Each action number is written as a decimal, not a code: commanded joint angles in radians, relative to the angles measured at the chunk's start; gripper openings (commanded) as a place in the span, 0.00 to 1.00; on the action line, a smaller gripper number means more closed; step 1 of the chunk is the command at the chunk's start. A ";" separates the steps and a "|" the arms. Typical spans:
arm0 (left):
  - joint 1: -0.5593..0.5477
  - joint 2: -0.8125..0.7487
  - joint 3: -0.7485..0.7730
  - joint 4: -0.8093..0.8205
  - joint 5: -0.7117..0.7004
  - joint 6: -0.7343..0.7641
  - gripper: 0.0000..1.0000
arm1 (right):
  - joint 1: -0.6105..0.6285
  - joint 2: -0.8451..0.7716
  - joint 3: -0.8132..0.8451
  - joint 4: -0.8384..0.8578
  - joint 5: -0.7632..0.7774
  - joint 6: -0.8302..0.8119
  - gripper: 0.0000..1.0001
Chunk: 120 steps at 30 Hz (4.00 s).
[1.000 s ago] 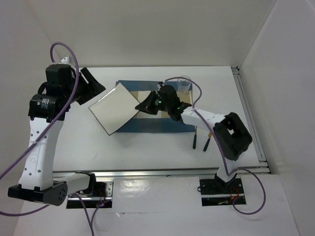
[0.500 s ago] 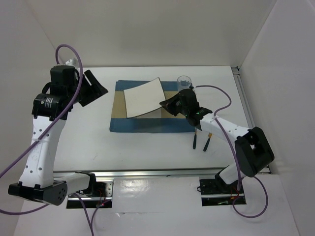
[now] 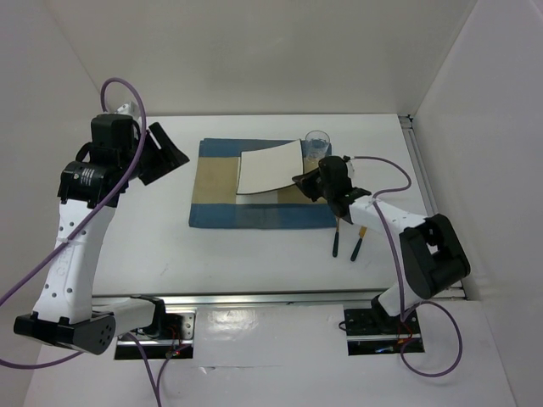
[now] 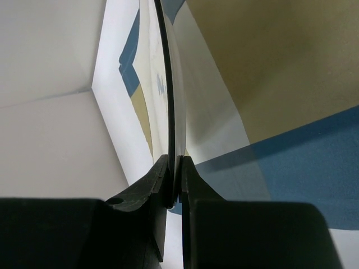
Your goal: Set the dinner table for one person
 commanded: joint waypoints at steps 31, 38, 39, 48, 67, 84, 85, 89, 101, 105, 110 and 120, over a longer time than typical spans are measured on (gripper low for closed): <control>-0.004 -0.014 0.001 0.006 -0.026 0.019 0.71 | -0.049 0.156 -0.015 0.509 -0.170 0.124 0.00; -0.004 -0.005 0.001 0.006 -0.026 0.019 0.71 | -0.040 0.156 -0.057 0.479 -0.167 0.113 0.00; -0.004 -0.005 0.001 0.006 -0.026 0.019 0.71 | -0.040 0.156 -0.057 0.433 -0.153 0.113 0.00; -0.004 0.015 0.001 0.015 -0.017 0.019 0.71 | -0.010 0.144 -0.066 0.279 -0.125 0.102 0.30; -0.004 0.024 -0.037 0.044 0.015 0.042 0.71 | -0.001 0.108 0.006 0.020 -0.091 -0.068 1.00; -0.554 0.429 0.073 0.051 -0.053 0.068 0.64 | -0.205 -0.307 0.236 -0.884 0.175 -0.460 0.60; -0.576 0.461 0.074 0.079 -0.021 0.068 0.62 | -0.234 -0.326 0.236 -0.902 0.165 -0.461 0.57; -0.674 0.630 0.118 0.135 0.058 0.068 0.58 | -0.317 -0.370 0.320 -0.913 0.107 -0.490 0.57; -0.878 1.027 0.470 0.197 0.092 -0.010 0.62 | -0.317 -0.324 0.725 -1.089 0.255 -0.527 0.69; -0.898 1.113 0.517 0.173 0.052 -0.054 0.64 | -0.326 -0.373 0.736 -1.117 0.320 -0.501 0.69; -0.907 1.168 0.526 0.204 0.007 -0.078 0.65 | -0.326 -0.432 0.715 -1.155 0.359 -0.439 0.71; -0.917 1.231 0.580 0.182 -0.160 -0.087 0.62 | -0.326 -0.485 0.716 -1.193 0.389 -0.424 0.73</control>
